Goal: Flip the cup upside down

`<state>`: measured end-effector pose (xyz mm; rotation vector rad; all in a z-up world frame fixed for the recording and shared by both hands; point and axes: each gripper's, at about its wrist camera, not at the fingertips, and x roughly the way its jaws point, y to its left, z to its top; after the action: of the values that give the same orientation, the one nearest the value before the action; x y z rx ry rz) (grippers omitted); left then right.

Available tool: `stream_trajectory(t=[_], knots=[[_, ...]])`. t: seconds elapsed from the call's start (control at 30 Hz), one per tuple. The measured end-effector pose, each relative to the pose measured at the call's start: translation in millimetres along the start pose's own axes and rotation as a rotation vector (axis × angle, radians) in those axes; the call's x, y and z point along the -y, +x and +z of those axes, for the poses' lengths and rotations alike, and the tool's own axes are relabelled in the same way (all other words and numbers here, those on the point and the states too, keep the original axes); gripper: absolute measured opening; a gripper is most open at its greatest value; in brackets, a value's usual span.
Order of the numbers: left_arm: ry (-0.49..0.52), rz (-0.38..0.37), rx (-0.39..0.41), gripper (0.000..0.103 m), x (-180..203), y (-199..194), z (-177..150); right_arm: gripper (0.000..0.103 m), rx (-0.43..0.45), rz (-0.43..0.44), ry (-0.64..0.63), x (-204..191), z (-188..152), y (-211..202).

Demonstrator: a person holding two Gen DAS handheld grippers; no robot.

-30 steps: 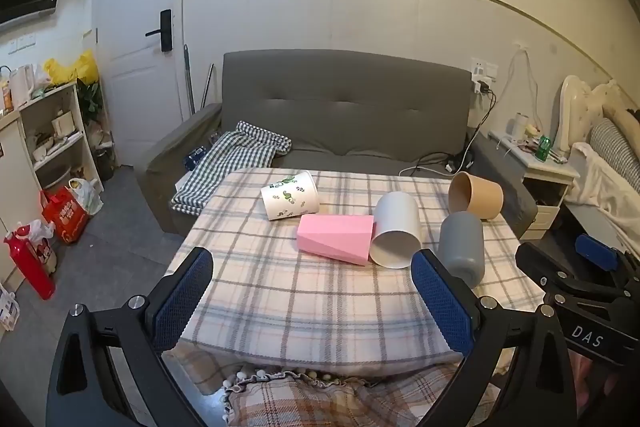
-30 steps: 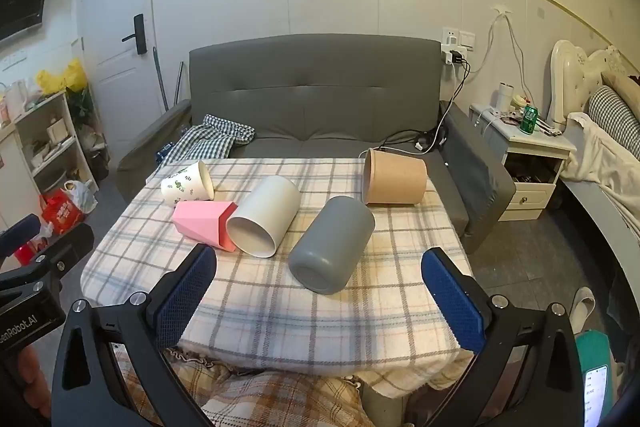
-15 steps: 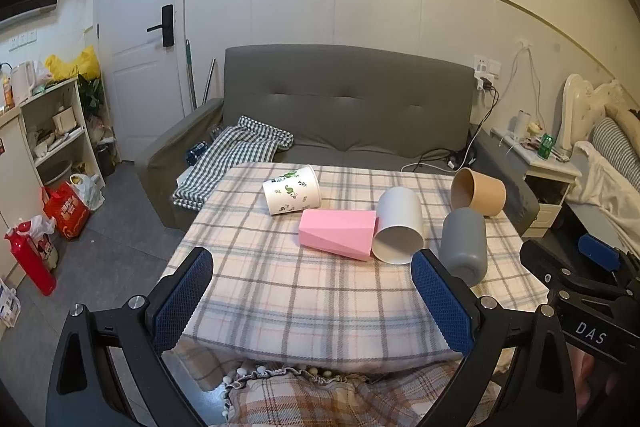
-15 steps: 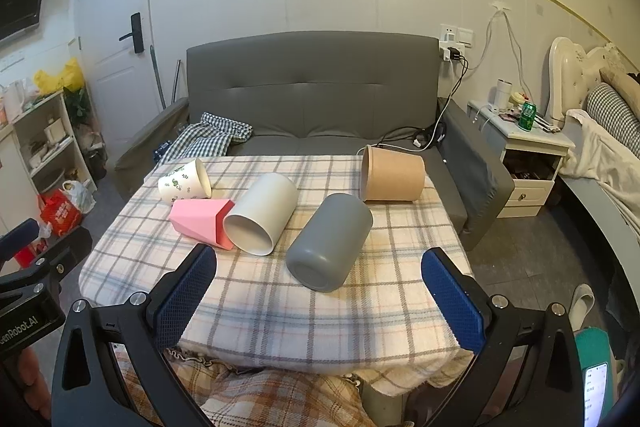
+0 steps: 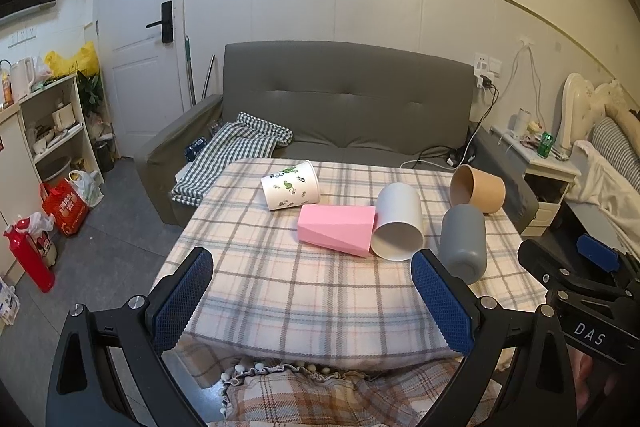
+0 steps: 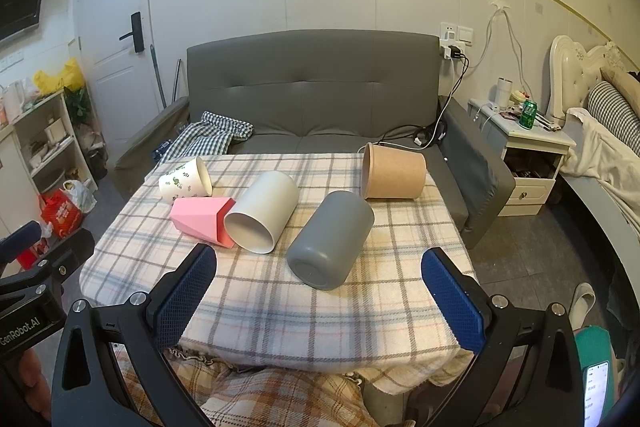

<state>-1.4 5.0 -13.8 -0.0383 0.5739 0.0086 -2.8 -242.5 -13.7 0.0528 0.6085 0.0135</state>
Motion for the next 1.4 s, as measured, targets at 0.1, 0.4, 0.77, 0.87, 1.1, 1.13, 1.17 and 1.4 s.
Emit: stream_trajectory(t=[0.1,0.4,0.77,0.87,1.1,1.13,1.17,1.4], knots=[[0.0,0.0,0.0,0.102,0.2,0.2,-0.1,0.103,-0.003,0.0,0.001,-0.2,-1.1,-0.4],[0.002,0.002,-0.002,0.103,1.0,0.6,-2.8,0.103,-0.004,-0.001,0.001,0.3,-1.9,-0.4],[0.002,0.001,-0.005,0.102,1.7,1.2,-2.0,0.103,-0.006,0.001,0.002,0.7,-1.1,0.4],[0.004,0.003,-0.005,0.102,1.5,1.1,-3.6,0.103,-0.005,0.001,0.002,0.7,-0.8,0.4],[0.003,0.003,-0.006,0.102,2.4,1.8,-1.3,0.103,-0.006,0.002,0.002,1.0,-0.5,0.6],[0.003,0.003,-0.007,0.102,2.4,1.8,-1.2,0.103,-0.006,0.001,0.002,1.0,-0.6,0.5],[0.002,0.003,-0.007,0.102,1.7,1.6,-3.0,0.103,-0.006,0.001,0.002,1.2,-1.0,0.6],[0.003,0.003,-0.01,0.102,2.7,2.2,-1.2,0.103,-0.007,0.001,0.002,1.2,-0.4,0.8]])
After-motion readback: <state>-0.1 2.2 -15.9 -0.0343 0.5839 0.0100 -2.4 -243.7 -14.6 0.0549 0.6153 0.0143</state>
